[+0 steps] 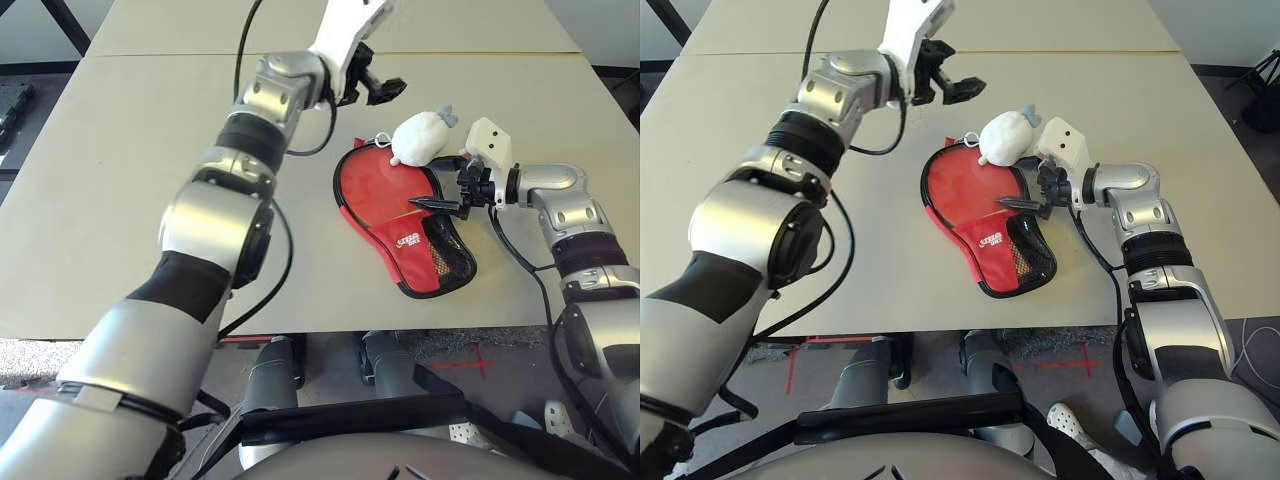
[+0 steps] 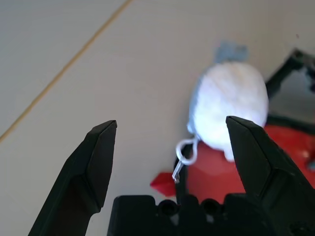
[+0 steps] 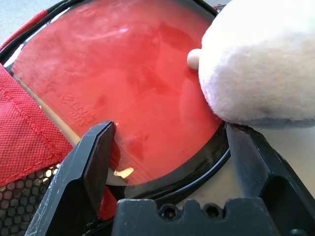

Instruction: Store the ping-pong paddle in its case and zip it.

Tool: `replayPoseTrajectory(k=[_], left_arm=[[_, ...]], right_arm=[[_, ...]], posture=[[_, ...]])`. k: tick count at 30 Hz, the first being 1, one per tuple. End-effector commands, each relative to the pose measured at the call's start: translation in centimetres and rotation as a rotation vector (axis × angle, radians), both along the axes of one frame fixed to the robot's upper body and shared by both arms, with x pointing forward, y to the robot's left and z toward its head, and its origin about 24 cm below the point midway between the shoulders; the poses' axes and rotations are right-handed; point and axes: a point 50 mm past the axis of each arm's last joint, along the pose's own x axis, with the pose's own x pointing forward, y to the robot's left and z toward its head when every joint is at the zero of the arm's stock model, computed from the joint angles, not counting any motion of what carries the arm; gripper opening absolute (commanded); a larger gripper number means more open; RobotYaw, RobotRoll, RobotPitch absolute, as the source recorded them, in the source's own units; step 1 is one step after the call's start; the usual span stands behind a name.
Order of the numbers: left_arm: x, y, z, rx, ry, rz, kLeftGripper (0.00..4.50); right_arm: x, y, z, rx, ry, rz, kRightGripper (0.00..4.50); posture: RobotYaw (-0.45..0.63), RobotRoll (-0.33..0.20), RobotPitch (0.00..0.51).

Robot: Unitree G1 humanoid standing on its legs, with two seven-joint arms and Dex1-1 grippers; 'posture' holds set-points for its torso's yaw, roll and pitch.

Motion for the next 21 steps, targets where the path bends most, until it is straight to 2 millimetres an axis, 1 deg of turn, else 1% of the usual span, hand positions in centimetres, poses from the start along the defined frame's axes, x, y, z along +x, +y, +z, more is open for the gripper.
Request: replayPoseTrajectory(k=[1,4,6,11,15,21], left_arm=[[-1.6,0.1,-1.0,0.073,0.013,-0.04,4.46],[-3.2,0.6,-3.3,0.093,0.075,-0.054,4.46],[-3.8,0.7,-4.3,0.105,0.088,-0.042,4.46],[-4.4,0.2,-5.0,0.075,0.123,-0.016,4.46],[-4.8,-0.4,-6.3,0.079,0.17,-0.006,4.46],[-4.9,0.0,-8.6,0.123,0.231,0.038,4.46]], right_arm=[[-1.8,0.1,-5.8,-0.104,0.235,-0.001,4.5],[-1.6,0.0,-5.7,-0.107,0.234,-0.004,4.5],[-1.5,0.0,-5.6,-0.109,0.232,-0.005,4.5],[-1.5,-0.1,-5.4,-0.113,0.23,-0.007,4.5],[-1.4,-0.2,-5.3,-0.115,0.227,-0.009,4.5],[-1.3,-0.7,-4.7,-0.112,0.214,-0.021,4.5]], posture=[[-0.03,0.0,0.288],[-0.02,0.0,0.283],[-0.02,0.0,0.28],[-0.03,0.0,0.272],[-0.03,0.0,0.266],[-0.05,0.0,0.258]])
